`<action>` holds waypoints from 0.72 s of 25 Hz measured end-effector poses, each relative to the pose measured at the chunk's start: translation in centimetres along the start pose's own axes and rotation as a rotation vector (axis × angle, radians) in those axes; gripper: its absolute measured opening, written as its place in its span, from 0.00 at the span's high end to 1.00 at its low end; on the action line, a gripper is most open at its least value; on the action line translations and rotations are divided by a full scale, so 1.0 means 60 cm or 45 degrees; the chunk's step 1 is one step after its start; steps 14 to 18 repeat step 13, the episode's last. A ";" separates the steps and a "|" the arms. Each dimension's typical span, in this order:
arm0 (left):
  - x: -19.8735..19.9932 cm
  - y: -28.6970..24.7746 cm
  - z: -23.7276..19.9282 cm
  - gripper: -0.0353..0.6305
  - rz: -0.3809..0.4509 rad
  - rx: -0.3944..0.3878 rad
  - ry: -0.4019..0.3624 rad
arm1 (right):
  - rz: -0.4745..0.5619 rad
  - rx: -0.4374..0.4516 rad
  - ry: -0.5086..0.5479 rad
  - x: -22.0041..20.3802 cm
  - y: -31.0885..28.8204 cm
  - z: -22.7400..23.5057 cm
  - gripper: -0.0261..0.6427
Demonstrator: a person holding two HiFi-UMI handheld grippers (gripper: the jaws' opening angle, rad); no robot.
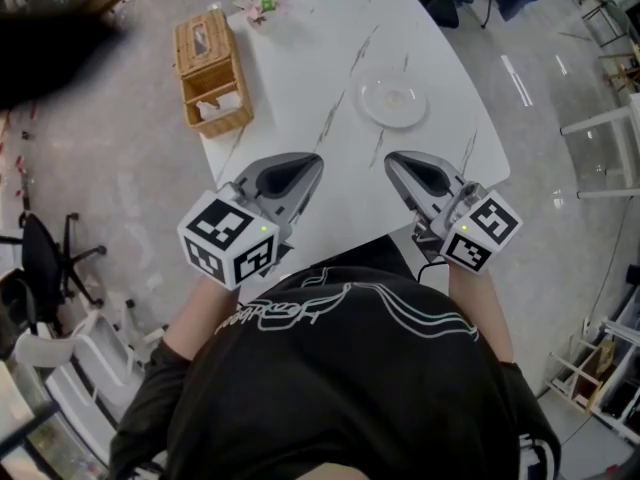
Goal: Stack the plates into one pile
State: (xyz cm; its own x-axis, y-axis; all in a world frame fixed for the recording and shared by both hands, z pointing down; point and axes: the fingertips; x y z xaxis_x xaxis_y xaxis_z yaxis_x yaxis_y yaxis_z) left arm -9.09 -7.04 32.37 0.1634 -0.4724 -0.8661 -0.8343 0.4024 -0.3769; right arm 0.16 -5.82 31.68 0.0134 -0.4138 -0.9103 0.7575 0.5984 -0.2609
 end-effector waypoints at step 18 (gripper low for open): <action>-0.011 -0.024 0.001 0.91 -0.031 -0.004 -0.003 | -0.026 -0.026 0.001 -0.020 0.004 0.018 0.92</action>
Point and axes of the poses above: the fingertips, and each gripper's own axes: y backward along the fingers, z to its right, x out of its top, and after that the axes turned 5 degrees about -z, right-handed
